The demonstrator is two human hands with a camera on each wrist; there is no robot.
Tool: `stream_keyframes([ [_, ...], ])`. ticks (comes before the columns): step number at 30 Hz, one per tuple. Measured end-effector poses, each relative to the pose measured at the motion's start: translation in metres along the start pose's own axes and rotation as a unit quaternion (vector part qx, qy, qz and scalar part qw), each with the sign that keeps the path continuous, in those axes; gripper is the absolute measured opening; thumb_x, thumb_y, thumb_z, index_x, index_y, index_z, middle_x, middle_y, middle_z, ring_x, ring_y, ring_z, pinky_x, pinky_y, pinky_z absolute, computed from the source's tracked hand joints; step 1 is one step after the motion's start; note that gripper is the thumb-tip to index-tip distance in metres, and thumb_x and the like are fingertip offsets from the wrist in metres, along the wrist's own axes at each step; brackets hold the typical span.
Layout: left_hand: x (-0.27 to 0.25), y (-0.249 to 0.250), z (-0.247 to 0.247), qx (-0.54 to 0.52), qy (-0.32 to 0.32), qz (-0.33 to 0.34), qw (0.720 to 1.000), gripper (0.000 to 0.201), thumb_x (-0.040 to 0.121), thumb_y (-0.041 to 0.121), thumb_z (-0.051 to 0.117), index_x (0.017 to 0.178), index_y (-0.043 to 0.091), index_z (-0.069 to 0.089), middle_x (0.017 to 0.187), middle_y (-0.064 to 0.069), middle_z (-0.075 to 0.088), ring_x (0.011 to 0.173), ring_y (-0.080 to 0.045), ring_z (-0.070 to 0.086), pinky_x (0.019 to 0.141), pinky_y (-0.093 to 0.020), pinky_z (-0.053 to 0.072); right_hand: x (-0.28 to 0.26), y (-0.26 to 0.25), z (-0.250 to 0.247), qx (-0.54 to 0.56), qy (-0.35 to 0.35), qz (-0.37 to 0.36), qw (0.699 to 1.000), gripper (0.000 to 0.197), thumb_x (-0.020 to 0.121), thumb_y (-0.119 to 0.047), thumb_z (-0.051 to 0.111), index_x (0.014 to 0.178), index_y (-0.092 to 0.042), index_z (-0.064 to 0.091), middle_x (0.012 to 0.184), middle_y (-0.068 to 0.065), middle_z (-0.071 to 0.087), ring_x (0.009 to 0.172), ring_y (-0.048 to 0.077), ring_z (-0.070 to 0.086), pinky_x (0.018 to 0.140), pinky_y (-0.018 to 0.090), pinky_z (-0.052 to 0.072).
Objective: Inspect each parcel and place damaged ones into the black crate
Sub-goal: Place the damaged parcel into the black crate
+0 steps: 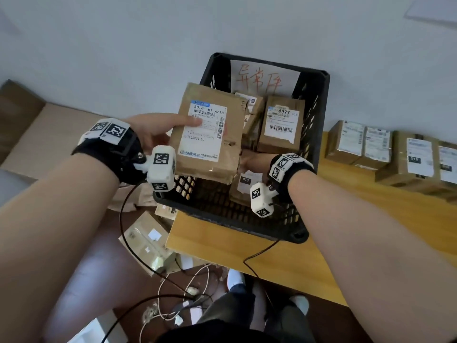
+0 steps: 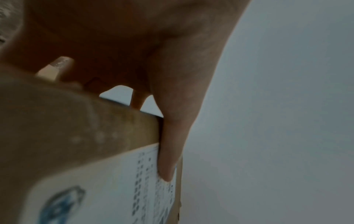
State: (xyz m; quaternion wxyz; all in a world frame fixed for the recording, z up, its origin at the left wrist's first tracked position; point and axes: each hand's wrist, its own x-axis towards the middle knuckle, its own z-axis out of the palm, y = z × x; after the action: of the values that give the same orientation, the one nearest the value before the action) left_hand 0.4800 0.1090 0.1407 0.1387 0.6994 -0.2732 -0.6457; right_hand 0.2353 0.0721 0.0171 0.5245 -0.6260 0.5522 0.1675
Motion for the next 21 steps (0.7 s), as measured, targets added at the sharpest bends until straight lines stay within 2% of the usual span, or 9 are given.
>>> stream_keyframes([
  [2, 0.002, 0.0, -0.005, 0.044, 0.006, 0.05, 0.998, 0.063, 0.074, 0.046, 0.087, 0.13, 0.023, 0.069, 0.122, -0.005, 0.076, 0.115, -0.029, 0.072, 0.105, -0.055, 0.052, 0.023, 0.008, 0.005, -0.011, -0.01, 0.005, 1.0, 0.051, 0.103, -0.031, 0.059, 0.148, -0.009, 0.052, 0.147, 0.008, 0.054, 0.136, 0.028, 0.049, 0.112, 0.04, 0.038],
  [5, 0.005, -0.001, -0.013, 0.055, 0.017, 0.092, 0.994, 0.068, 0.072, 0.046, 0.088, 0.132, 0.021, 0.067, 0.123, -0.005, 0.076, 0.118, -0.029, 0.07, 0.108, -0.054, 0.05, 0.054, 0.022, 0.012, -0.018, -0.01, 0.029, 0.999, 0.074, 0.091, -0.064, 0.059, 0.154, -0.027, 0.047, 0.159, 0.0, 0.045, 0.143, 0.025, 0.045, 0.11, 0.04, 0.04],
  [7, 0.008, -0.005, -0.021, 0.046, -0.004, 0.108, 0.993, 0.086, 0.059, 0.051, 0.094, 0.133, 0.019, 0.065, 0.126, -0.007, 0.074, 0.117, -0.029, 0.071, 0.101, -0.051, 0.056, 0.08, 0.03, 0.019, -0.031, -0.002, 0.044, 0.999, 0.08, 0.088, -0.071, 0.055, 0.155, -0.029, 0.046, 0.162, 0.001, 0.04, 0.146, 0.027, 0.041, 0.107, 0.038, 0.039],
  [9, 0.009, -0.008, -0.029, 0.033, -0.022, 0.114, 0.993, 0.102, 0.043, 0.055, 0.101, 0.13, 0.017, 0.066, 0.125, -0.009, 0.074, 0.111, -0.027, 0.074, 0.084, -0.041, 0.064, 0.084, 0.024, 0.026, -0.106, -0.002, 0.075, 0.992, 0.084, 0.092, -0.076, 0.044, 0.161, -0.029, 0.033, 0.171, 0.004, 0.019, 0.156, 0.032, 0.022, 0.118, 0.042, 0.03],
  [14, 0.006, -0.014, -0.037, -0.004, -0.067, 0.101, 0.993, 0.097, 0.04, 0.052, 0.103, 0.125, 0.017, 0.068, 0.126, -0.012, 0.074, 0.105, -0.025, 0.076, 0.074, -0.037, 0.064, 0.099, 0.019, 0.041, -0.157, 0.038, 0.059, 0.985, 0.073, 0.104, -0.063, 0.036, 0.165, -0.025, 0.021, 0.173, 0.01, -0.002, 0.159, 0.037, -0.006, 0.128, 0.052, 0.005],
  [16, 0.005, -0.017, -0.038, -0.012, -0.077, 0.09, 0.993, 0.095, 0.039, 0.05, 0.103, 0.122, 0.018, 0.07, 0.125, -0.011, 0.074, 0.105, -0.025, 0.076, 0.076, -0.038, 0.064, 0.117, 0.03, 0.043, -0.176, 0.038, 0.062, 0.982, 0.073, 0.103, -0.059, 0.042, 0.164, -0.023, 0.024, 0.173, 0.014, 0.002, 0.158, 0.04, -0.001, 0.127, 0.056, 0.008],
  [18, 0.001, -0.019, -0.035, -0.018, -0.087, 0.082, 0.993, 0.081, 0.048, 0.048, 0.101, 0.118, 0.018, 0.072, 0.125, -0.012, 0.074, 0.103, -0.025, 0.076, 0.076, -0.04, 0.065, 0.111, 0.035, 0.036, -0.192, 0.041, 0.074, 0.978, 0.064, 0.101, -0.05, 0.049, 0.157, -0.021, 0.038, 0.165, 0.02, 0.028, 0.152, 0.043, 0.027, 0.121, 0.057, 0.028],
  [20, -0.001, -0.018, -0.033, -0.039, -0.076, 0.071, 0.994, 0.052, 0.074, 0.041, 0.084, 0.119, 0.018, 0.071, 0.131, -0.014, 0.071, 0.1, -0.023, 0.077, 0.076, -0.039, 0.065, 0.083, 0.036, 0.028, -0.173, 0.076, 0.077, 0.979, 0.051, 0.087, -0.048, 0.06, 0.124, -0.013, 0.062, 0.12, 0.01, 0.067, 0.105, 0.035, 0.066, 0.085, 0.044, 0.053],
  [21, -0.002, -0.017, -0.032, -0.038, -0.074, 0.068, 0.994, 0.049, 0.08, 0.039, 0.078, 0.123, 0.017, 0.069, 0.133, -0.015, 0.069, 0.101, -0.024, 0.077, 0.075, -0.039, 0.065, 0.078, 0.039, 0.025, -0.161, 0.09, 0.079, 0.98, 0.045, 0.08, -0.049, 0.064, 0.106, -0.011, 0.065, 0.097, 0.005, 0.07, 0.082, 0.03, 0.068, 0.069, 0.037, 0.053],
])
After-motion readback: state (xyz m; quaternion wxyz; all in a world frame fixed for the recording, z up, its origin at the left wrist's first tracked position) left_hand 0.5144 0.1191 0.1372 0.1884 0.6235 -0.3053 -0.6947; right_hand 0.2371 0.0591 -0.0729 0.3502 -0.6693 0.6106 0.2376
